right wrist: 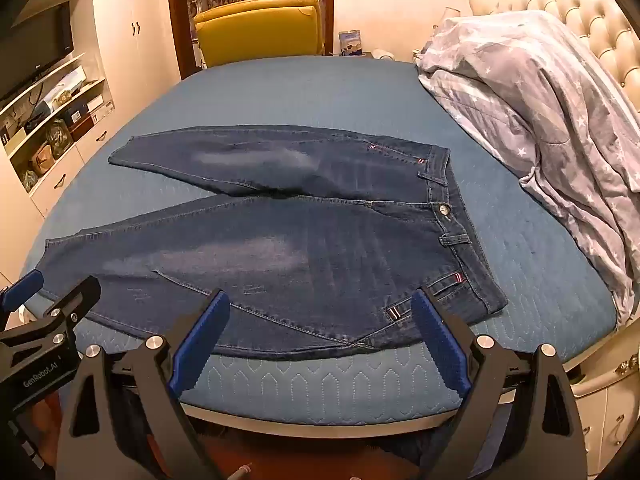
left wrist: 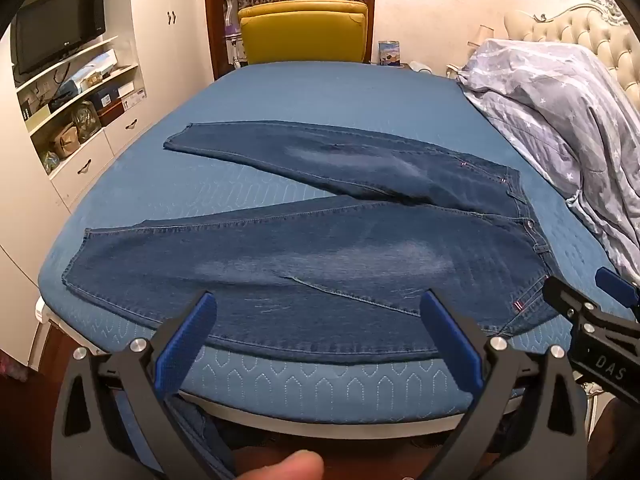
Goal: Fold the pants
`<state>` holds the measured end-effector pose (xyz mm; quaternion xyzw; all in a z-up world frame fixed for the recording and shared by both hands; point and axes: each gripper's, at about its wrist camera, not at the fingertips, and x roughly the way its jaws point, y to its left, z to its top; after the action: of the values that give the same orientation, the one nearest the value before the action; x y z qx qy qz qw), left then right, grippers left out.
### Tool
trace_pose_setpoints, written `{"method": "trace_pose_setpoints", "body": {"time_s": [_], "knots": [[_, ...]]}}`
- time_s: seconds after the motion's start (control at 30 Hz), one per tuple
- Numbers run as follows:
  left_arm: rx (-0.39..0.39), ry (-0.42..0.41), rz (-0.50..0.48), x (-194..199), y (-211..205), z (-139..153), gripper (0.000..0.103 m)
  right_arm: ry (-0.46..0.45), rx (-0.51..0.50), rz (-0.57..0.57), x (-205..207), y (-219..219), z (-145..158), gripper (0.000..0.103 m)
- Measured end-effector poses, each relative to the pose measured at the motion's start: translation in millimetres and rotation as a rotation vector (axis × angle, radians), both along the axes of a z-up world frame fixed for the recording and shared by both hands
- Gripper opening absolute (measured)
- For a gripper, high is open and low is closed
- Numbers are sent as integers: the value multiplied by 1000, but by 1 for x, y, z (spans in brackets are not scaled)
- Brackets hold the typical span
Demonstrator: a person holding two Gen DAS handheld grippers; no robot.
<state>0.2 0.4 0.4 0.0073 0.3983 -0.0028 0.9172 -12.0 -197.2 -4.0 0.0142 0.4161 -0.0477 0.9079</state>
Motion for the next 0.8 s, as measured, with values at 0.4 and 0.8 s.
{"method": "trace_pose_setpoints", "body": {"time_s": [0.4,0.8], "knots": [[-19,7,0,3,4,-2,102,-3,2,2,3,0,3,89],[-24,2,-4,2,4,-1,102,-7,0,4,1,1,2,89]]}}
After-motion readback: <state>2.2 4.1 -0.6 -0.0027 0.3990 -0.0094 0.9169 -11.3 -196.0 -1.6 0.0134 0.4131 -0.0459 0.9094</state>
